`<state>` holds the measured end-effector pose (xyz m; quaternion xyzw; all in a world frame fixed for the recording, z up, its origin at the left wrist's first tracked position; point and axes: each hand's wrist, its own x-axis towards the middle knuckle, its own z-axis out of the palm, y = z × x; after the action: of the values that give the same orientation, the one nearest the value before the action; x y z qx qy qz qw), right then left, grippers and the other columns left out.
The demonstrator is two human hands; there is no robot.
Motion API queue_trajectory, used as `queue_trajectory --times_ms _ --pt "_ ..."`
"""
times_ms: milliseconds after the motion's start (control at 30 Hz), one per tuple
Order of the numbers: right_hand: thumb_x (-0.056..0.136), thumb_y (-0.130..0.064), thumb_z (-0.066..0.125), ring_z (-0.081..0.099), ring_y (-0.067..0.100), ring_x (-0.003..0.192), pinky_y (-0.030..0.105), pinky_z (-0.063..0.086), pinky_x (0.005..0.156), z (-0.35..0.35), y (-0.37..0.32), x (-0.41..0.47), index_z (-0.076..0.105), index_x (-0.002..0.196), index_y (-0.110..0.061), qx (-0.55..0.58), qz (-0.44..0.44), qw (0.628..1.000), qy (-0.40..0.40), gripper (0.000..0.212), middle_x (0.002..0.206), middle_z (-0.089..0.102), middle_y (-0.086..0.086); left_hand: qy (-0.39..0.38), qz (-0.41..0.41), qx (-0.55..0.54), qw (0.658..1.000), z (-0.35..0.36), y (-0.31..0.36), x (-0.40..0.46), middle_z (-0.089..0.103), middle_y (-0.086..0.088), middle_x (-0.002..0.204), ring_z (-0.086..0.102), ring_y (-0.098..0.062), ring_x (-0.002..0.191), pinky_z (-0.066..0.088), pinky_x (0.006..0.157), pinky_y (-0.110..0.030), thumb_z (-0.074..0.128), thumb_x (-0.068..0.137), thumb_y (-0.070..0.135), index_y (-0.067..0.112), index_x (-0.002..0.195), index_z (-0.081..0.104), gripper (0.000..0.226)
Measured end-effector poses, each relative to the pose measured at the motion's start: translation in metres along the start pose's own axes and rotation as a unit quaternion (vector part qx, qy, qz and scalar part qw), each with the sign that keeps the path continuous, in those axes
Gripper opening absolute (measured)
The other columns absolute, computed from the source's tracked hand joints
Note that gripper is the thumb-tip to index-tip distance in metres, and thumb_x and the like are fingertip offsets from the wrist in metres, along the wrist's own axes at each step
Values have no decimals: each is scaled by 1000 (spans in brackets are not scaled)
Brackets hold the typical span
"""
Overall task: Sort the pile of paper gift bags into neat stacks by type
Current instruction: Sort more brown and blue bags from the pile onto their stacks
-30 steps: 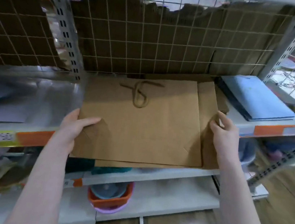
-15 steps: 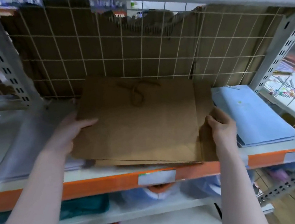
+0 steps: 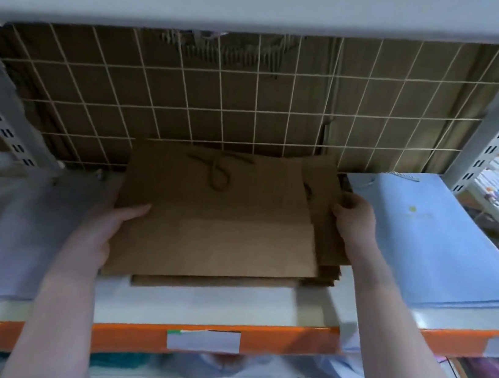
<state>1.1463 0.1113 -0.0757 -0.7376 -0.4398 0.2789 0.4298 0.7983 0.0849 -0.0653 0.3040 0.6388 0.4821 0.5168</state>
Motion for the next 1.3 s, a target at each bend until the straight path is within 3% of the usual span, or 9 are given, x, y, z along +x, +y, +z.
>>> queue_trajectory --times_ms 133,267,400,567,667,733,900,1067,1300 --pt "92 -2 47 58 33 101 27 37 70 5 11 8 54 127 -4 -106 -30 994 -1 36 114 63 19 -8 -1 7 1000 5 -1 -5 69 -4 109 66 -23 93 52 69 -32 92 21 44 26 123 60 108" --pt "89 -6 51 60 30 90 28 40 67 10 20 8 61 113 -2 -143 -42 989 -4 27 103 65 18 -12 7 -4 1000 14 1 -6 69 -8 104 66 -24 84 51 65 -31 80 61 23 29 124 57 67" --pt "92 -14 51 58 33 103 32 43 76 8 22 8 61 121 -9 -140 -50 989 -9 31 110 64 15 -1 -10 12 1000 21 6 -3 68 -12 103 66 -28 88 52 70 -35 79 50 26 22 123 58 76" --pt "98 -29 40 49 27 72 31 30 57 0 9 1 54 68 -3 -33 -27 999 -17 42 65 48 9 -7 -52 21 998 36 15 5 66 -10 91 63 -26 81 51 75 -38 75 72 19 16 110 60 41" --pt "97 -36 44 52 26 84 33 40 69 -2 0 -3 64 103 -4 -6 -28 998 -50 38 87 56 9 -7 -17 39 999 51 19 11 65 -10 96 61 -27 88 48 91 -44 71 79 17 20 104 58 28" --pt "94 -35 50 51 23 94 29 37 76 -2 -1 -4 54 126 -6 -39 -39 997 -51 43 110 59 10 0 12 68 998 60 17 15 63 -12 112 60 -30 99 47 95 -46 70 81 19 18 120 55 42" --pt "90 -28 57 53 29 112 32 40 80 0 5 -3 46 133 -6 -88 -35 995 -31 50 125 56 14 78 175 258 947 74 2 16 52 -9 132 50 -29 120 43 97 -37 60 90 17 13 138 45 51" --pt "91 -23 53 58 32 98 36 45 77 10 7 -2 53 118 -3 -134 -42 990 -30 33 109 61 13 130 210 402 882 72 -13 28 49 -15 135 46 -34 123 38 99 -39 53 92 20 10 131 52 40" --pt "91 -9 42 55 29 88 27 38 63 17 9 -3 52 114 -3 -172 -37 983 -41 25 82 51 3 91 169 389 901 68 -26 33 57 -16 122 55 -26 93 39 71 -32 38 98 19 11 133 48 38"
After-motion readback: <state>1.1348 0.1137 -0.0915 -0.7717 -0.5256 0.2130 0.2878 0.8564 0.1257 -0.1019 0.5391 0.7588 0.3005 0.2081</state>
